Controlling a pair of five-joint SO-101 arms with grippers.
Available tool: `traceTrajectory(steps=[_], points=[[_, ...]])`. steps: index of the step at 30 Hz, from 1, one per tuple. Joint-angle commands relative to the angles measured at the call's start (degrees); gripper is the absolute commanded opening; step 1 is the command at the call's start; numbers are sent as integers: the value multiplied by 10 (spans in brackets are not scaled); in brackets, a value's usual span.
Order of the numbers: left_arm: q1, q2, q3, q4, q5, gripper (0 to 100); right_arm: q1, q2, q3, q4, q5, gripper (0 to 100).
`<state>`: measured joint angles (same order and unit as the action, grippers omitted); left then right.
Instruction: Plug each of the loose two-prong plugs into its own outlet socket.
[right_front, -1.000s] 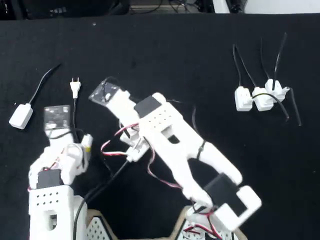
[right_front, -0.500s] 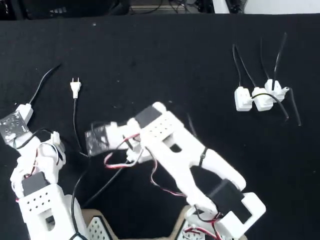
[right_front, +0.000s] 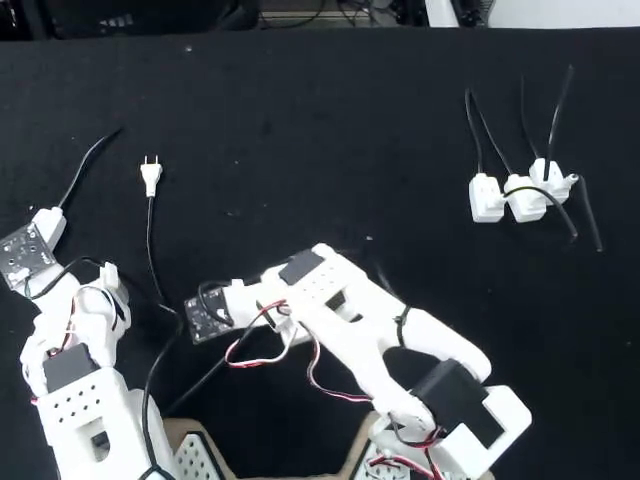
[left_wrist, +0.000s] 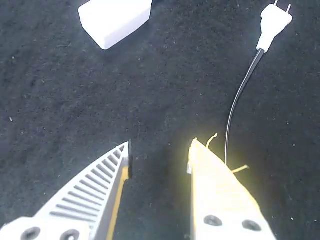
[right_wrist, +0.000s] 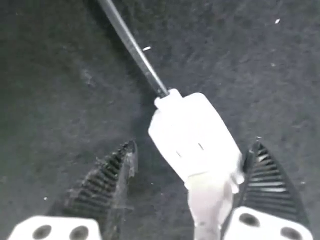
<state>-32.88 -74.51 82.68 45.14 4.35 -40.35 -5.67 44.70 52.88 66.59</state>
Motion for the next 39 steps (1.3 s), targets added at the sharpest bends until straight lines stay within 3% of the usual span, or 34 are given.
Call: traceTrajectory(steps=[1,3,5,10,14,17,21,26,33,39], points=[[-5,-6,-35,-10,5,198,19,-13,-1,-25,5,151],[-5,-6,-35,-10,5,198,40,2,-5,-47,3,5],[-5,-6,-35,-9,5,198,75,12,-19,-50,-40,51],[-5,-6,-35,-10,5,198,185,14,-87,-33,-244,18],[0,-6,-35,-10,5,198,293,19,-192,90,-448,18],[0,-6,-34,-10,5,198,380,20,-272,176,-532,18],[0,-6,-32,-10,5,198,471,20,-343,205,-542,21],[0,-6,-31,-10,5,198,520,21,-373,202,-543,21],[0,-6,-30,-10,5,198,555,145,-472,217,-583,21],[0,-6,-29,-10,5,198,544,334,-628,309,-607,18]])
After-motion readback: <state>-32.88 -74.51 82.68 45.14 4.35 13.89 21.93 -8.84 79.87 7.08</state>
